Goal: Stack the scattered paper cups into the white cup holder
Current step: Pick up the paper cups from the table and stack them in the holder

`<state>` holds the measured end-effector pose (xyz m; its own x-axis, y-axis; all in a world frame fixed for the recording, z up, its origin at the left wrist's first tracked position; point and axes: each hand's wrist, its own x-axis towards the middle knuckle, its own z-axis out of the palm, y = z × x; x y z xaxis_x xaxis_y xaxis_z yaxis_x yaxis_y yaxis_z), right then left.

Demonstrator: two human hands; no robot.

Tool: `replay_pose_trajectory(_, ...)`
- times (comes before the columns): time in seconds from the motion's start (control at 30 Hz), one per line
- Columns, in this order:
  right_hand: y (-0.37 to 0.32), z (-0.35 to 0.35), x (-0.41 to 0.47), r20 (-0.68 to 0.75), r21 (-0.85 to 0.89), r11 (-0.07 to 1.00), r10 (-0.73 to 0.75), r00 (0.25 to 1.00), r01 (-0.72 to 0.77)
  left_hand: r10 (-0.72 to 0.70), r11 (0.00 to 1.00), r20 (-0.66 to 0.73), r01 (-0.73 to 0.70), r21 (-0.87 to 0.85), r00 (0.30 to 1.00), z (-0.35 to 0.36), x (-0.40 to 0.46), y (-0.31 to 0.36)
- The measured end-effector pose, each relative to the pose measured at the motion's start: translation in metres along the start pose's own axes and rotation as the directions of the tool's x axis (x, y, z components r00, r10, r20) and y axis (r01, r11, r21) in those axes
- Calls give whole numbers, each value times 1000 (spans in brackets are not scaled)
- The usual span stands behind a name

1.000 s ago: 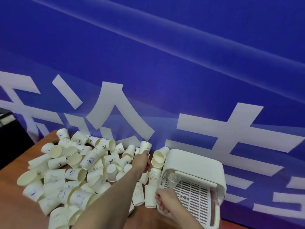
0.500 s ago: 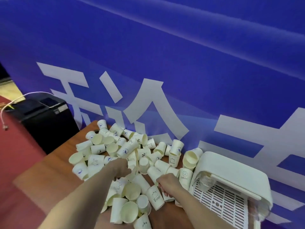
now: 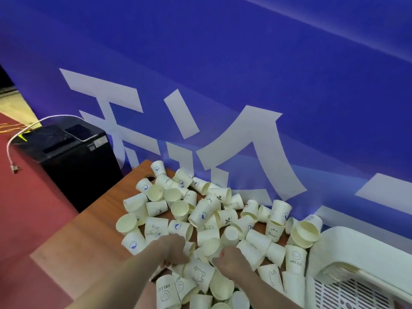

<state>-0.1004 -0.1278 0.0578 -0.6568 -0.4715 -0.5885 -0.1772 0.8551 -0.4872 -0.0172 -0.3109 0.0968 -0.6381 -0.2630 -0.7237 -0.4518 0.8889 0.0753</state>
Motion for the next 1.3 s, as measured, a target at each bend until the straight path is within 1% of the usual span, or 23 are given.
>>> replay_pose_trajectory(0.03, -3, 5, 6, -25, -49, 999, 21, 999, -22, 19, 1000, 23, -19, 11, 1000, 0, 4, 0)
replay_pose_trajectory(0.1, -8, 9, 10, -29, -41, 993, 106, 994, -107, 54, 999, 75, -53, -6, 996, 3, 13, 1)
replay_pose_trajectory(0.2, -14, 15, 17, 55, 76, 971, 221, 974, -225, 102, 994, 122, -97, -47, 987, 9, 31, -6)
replay_pose_trajectory(0.33, -13, 17, 27, 158, 259, 900, 319, 934, -351, 162, 987, 121, -163, 1, 979, 7, 41, -12)
replay_pose_trajectory(0.4, -13, 16, 27, 203, 369, 841, 342, 918, -395, 178, 982, 116, -184, 38, 977, 3, 39, -11)
replay_pose_trajectory(0.47, -15, 14, 25, 234, 444, 800, 331, 914, -404, 191, 977, 96, -199, 77, 977, 2, 35, -9)
replay_pose_trajectory(0.57, -18, 9, 19, 225, 490, 791, 290, 930, -365, 192, 975, 30, -195, 109, 981, -3, 26, -7)
replay_pose_trajectory(0.73, -21, -5, 7, 124, 595, 772, 186, 975, -223, 169, 978, -32, -163, 132, 985, -16, 14, -6)
replay_pose_trajectory(0.93, -8, -31, -15, 32, 674, 729, 130, 991, -117, 152, 988, -134, -147, 43, 979, -29, 5, -3)
replay_pose_trajectory(1.0, 7, -42, -26, -11, 708, 700, 135, 991, -88, 156, 988, -182, -155, 19, 971, -30, 1, 8)
replay_pose_trajectory(1.1, 36, -60, -45, -48, 780, 624, 147, 988, -55, 168, 985, -219, -173, -5, 961, -27, -2, 33)
replay_pose_trajectory(1.2, 78, -82, -65, -99, 832, 554, 172, 980, -13, 201, 975, -227, -216, -45, 953, -26, -2, 72)
replay_pose_trajectory(1.3, 126, -102, -85, -146, 851, 525, 222, 964, 8, 240, 955, -249, -274, -111, 938, -23, 2, 118)
